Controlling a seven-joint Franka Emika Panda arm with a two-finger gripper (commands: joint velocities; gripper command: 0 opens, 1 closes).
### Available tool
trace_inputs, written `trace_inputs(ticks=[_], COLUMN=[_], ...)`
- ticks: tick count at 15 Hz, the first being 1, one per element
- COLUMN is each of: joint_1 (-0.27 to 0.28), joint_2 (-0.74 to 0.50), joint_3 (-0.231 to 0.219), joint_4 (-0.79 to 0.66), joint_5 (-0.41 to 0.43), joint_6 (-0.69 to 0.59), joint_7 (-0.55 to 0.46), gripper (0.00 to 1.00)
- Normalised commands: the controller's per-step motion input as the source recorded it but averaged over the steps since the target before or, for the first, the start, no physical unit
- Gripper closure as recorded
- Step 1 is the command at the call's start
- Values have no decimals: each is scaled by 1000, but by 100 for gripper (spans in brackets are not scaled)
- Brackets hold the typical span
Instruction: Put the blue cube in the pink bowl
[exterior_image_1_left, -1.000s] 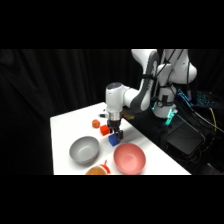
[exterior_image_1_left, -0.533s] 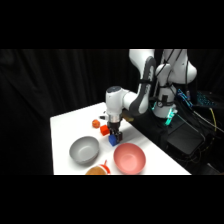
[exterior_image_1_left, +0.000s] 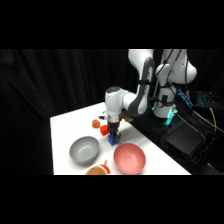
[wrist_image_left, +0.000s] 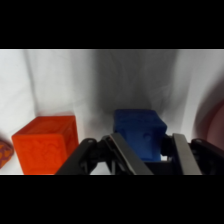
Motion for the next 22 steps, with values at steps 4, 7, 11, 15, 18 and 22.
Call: trace_inputs(ticks=[4, 7, 11, 15, 18, 22], joint_1=[55, 89, 49, 20, 3, 5], joint_2=[-229, -397, -472, -447, -388, -267], joint_3=[-83, -134, -62, -11, 6, 27], joint_4=[-8, -17, 1, 50, 87, 106], joint_5=[-58, -148, -133, -106, -114, -114], joint_6=[-250, -430, -510, -511, -465, -348], joint_7=[-20, 7, -26, -40, -41, -34], gripper=[77, 77, 77, 77, 77, 77])
